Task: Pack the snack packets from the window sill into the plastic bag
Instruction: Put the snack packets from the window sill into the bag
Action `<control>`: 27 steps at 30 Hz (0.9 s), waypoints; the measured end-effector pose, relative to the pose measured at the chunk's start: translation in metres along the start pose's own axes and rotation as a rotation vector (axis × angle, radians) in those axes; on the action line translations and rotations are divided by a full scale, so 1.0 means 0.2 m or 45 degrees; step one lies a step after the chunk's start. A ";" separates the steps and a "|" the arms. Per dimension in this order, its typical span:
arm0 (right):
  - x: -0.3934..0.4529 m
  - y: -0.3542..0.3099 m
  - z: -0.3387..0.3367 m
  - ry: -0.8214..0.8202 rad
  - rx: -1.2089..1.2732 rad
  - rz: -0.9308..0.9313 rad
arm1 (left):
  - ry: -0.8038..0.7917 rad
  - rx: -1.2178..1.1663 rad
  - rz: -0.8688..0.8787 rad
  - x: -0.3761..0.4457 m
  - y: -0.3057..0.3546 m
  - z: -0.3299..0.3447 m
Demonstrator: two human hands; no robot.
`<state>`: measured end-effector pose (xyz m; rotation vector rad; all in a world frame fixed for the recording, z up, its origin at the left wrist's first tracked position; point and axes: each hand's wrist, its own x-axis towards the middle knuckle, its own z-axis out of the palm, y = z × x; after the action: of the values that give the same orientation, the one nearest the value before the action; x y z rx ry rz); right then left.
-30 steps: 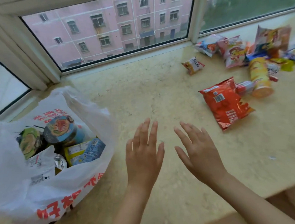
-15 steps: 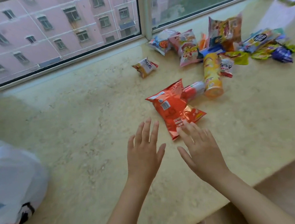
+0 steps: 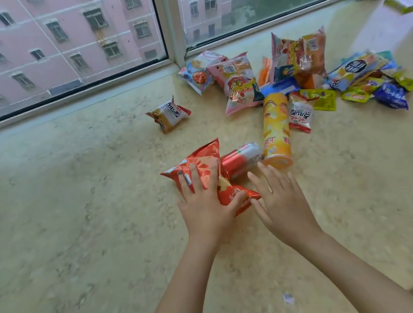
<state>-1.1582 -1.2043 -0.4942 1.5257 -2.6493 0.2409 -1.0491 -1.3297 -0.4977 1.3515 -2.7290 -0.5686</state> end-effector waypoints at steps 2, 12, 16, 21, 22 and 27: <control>0.08 0.01 0.03 -0.009 -0.030 -0.032 | -0.031 -0.082 -0.043 0.07 -0.01 -0.02; 0.40 0.01 0.16 -0.104 -0.107 -0.158 | -0.275 0.252 0.290 0.26 -0.40 -0.19; 0.48 0.00 0.20 -0.160 -0.176 -0.211 | -0.432 0.177 0.255 0.31 -0.53 -0.27; 0.59 0.01 0.22 -0.175 -0.273 -0.302 | -0.259 -0.190 -0.076 0.28 -0.46 -0.20; 0.61 0.01 0.22 -0.187 -0.282 -0.309 | -0.215 -0.140 -0.118 0.27 -0.43 -0.17; 0.65 0.00 0.25 -0.117 -0.301 -0.336 | -0.087 -0.152 -0.297 0.26 -0.36 -0.11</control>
<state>-1.2223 -1.3245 -0.5246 1.8136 -2.3967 -0.1566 -1.0227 -1.4159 -0.5086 1.6597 -2.5559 -0.7924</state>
